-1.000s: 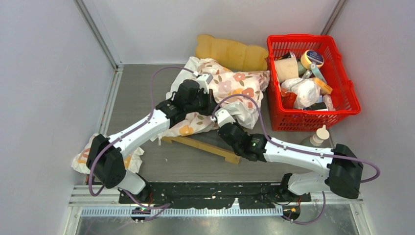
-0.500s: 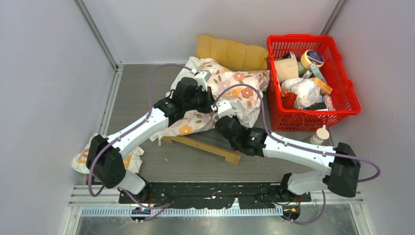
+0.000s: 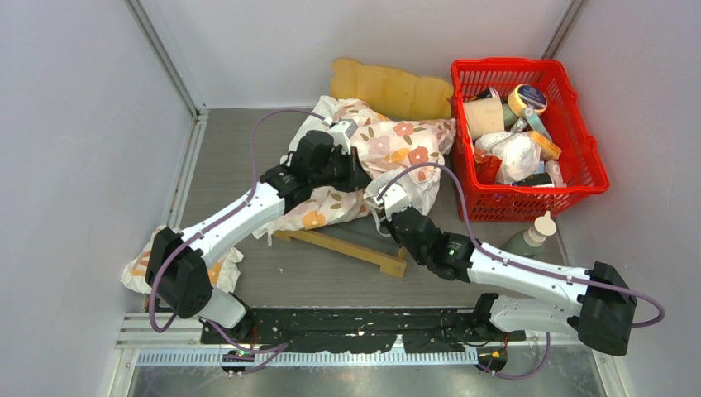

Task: Set up the pet bed
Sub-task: Cross the ropes on the bed frame.

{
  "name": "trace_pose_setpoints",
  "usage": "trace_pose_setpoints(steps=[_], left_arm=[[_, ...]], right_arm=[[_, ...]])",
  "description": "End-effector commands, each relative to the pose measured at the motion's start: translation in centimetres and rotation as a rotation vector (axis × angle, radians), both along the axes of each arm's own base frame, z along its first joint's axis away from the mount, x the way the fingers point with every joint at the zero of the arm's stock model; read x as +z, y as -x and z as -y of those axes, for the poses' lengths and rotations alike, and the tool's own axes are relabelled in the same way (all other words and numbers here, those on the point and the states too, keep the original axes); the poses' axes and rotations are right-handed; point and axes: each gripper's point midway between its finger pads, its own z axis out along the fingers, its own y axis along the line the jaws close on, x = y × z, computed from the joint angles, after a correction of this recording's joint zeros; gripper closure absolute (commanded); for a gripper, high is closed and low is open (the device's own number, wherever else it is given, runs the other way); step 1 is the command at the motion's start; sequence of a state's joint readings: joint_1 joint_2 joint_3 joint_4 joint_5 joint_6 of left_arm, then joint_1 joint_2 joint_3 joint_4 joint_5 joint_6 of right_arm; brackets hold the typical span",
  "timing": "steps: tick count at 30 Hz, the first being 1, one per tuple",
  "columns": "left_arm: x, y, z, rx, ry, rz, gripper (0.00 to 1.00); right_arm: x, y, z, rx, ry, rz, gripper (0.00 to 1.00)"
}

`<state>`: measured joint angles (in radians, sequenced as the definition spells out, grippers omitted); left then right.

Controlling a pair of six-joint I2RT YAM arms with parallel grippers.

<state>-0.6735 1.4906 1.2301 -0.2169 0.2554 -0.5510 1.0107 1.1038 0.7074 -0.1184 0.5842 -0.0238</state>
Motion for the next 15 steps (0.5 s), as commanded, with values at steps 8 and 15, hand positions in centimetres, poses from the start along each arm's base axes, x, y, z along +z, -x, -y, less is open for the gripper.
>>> trace_pose_setpoints(steps=[8, 15], left_arm=[[3.1, -0.3, 0.2, -0.003, 0.071, 0.061, 1.0], [3.0, -0.4, -0.1, 0.006, 0.063, 0.064, 1.0]], right_arm=[[0.8, 1.0, -1.8, 0.17, 0.034, 0.067, 0.95], [-0.1, 2.5, -2.1, 0.216, 0.003, -0.017, 0.95]])
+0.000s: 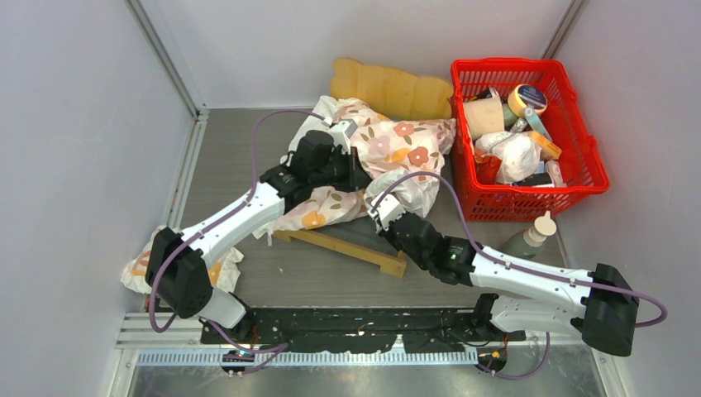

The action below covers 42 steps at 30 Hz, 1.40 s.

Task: Set up the pet bed
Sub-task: Cross the ropes on the bed frame.

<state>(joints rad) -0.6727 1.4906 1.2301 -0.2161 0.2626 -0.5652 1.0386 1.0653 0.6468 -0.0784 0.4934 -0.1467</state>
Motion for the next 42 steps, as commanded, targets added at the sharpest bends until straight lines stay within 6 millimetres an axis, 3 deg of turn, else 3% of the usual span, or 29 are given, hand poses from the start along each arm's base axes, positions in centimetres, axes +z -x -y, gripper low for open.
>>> trace_pose_setpoints(steps=[1, 7, 11, 21, 28, 33, 36, 42], left_arm=[[3.0, -0.5, -0.2, 0.008, 0.053, 0.076, 1.0], [3.1, -0.6, -0.2, 0.013, 0.051, 0.078, 1.0], [3.1, -0.6, -0.1, 0.009, 0.06, 0.071, 1.0], [3.1, -0.5, 0.2, 0.01, 0.084, 0.059, 1.0], [3.1, -0.5, 0.2, 0.013, 0.082, 0.055, 1.0], [3.1, -0.7, -0.1, 0.023, 0.073, 0.064, 1.0], [3.0, -0.8, 0.1, 0.025, 0.072, 0.063, 1.0], [3.1, -1.4, 0.5, 0.03, 0.085, 0.064, 1.0]], right_arm=[[0.4, 1.1, -1.2, 0.04, -0.071, -0.068, 0.95], [-2.1, 1.0, 1.1, -0.172, -0.116, -0.137, 0.95], [-2.7, 1.3, 1.0, -0.224, -0.198, -0.154, 0.95], [1.9, 0.3, -2.8, -0.274, -0.491, -0.076, 0.95], [0.4, -0.7, -0.8, -0.408, -0.363, 0.048, 0.95], [-0.3, -0.3, 0.2, -0.497, -0.39, 0.039, 0.95], [0.6, -0.3, 0.4, -0.538, -0.369, 0.092, 0.95], [2.9, -2.1, 3.1, -0.671, -0.218, 0.28, 0.95]])
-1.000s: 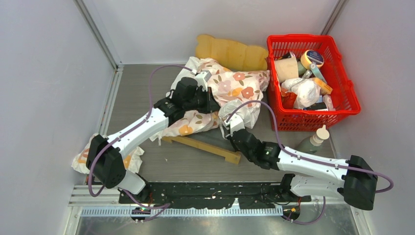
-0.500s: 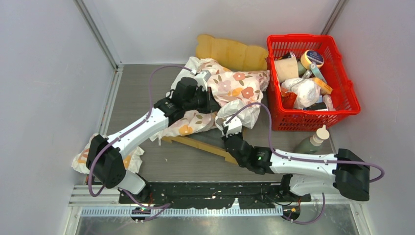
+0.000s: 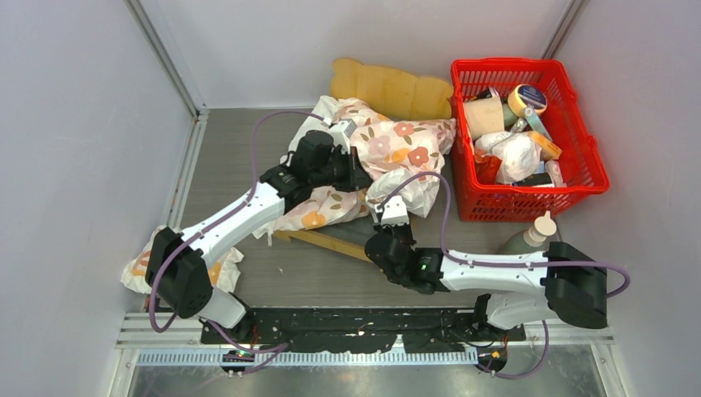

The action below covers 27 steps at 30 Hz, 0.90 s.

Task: Set up the pet bed
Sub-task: Cross the ropes on the bed frame.

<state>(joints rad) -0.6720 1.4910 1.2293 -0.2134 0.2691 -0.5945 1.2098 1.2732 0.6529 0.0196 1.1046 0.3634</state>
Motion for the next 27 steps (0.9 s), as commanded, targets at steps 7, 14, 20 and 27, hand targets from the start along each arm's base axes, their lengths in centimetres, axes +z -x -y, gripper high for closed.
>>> trace_pose_setpoints(steps=[7, 14, 20, 27], left_arm=[[3.0, -2.0, 0.9, 0.021, 0.074, 0.086, 1.0], [2.7, -1.8, 0.6, 0.026, 0.066, 0.083, 1.0], [2.6, -1.5, 0.2, 0.031, 0.057, 0.085, 1.0], [2.0, -1.4, -0.4, 0.047, 0.034, 0.085, 1.0]], right_arm=[[4.2, -1.0, 2.2, -0.157, 0.075, 0.127, 0.95], [1.5, 0.8, -0.7, -0.138, 0.107, 0.071, 0.95], [0.5, 1.9, -2.0, -0.194, 0.121, 0.053, 0.95], [0.7, 2.4, -3.5, -0.207, 0.205, 0.083, 0.95]])
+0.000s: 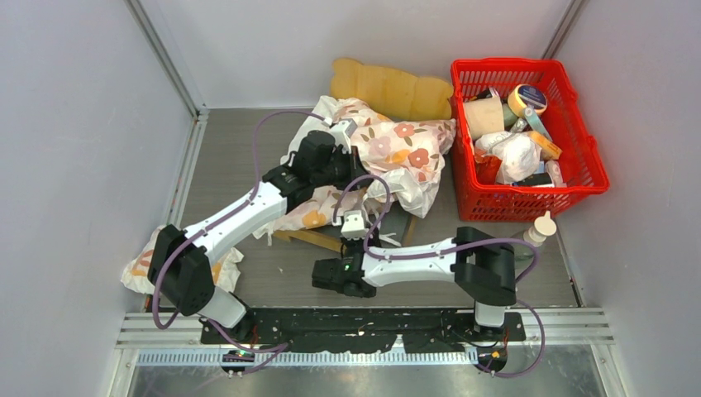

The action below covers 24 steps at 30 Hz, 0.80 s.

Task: Set up the pet bed
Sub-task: Cross the ropes on the bed frame.

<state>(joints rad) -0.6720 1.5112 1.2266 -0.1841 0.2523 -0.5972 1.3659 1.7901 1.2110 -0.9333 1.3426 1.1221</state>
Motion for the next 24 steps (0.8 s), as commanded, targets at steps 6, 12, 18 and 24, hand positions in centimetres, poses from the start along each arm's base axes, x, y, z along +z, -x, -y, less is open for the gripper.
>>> trace_pose_setpoints(steps=[6, 12, 18, 24], left_arm=[[2.4, -0.6, -0.6, 0.027, 0.035, 0.073, 1.0], [2.5, -0.6, -0.7, 0.028, 0.036, 0.073, 1.0], [2.4, -0.3, -0.6, 0.019, 0.039, 0.065, 1.0], [2.4, 1.1, 0.1, -0.048, 0.08, 0.098, 1.0]], right_arm=[[0.1, 0.4, 2.2, -0.017, 0.041, 0.053, 0.95], [-0.4, 0.5, 3.9, -0.042, 0.03, 0.031, 0.95], [-1.8, 0.8, 4.3, -0.077, -0.044, -0.044, 0.95], [-1.0, 1.3, 5.4, -0.089, -0.087, -0.057, 0.8]])
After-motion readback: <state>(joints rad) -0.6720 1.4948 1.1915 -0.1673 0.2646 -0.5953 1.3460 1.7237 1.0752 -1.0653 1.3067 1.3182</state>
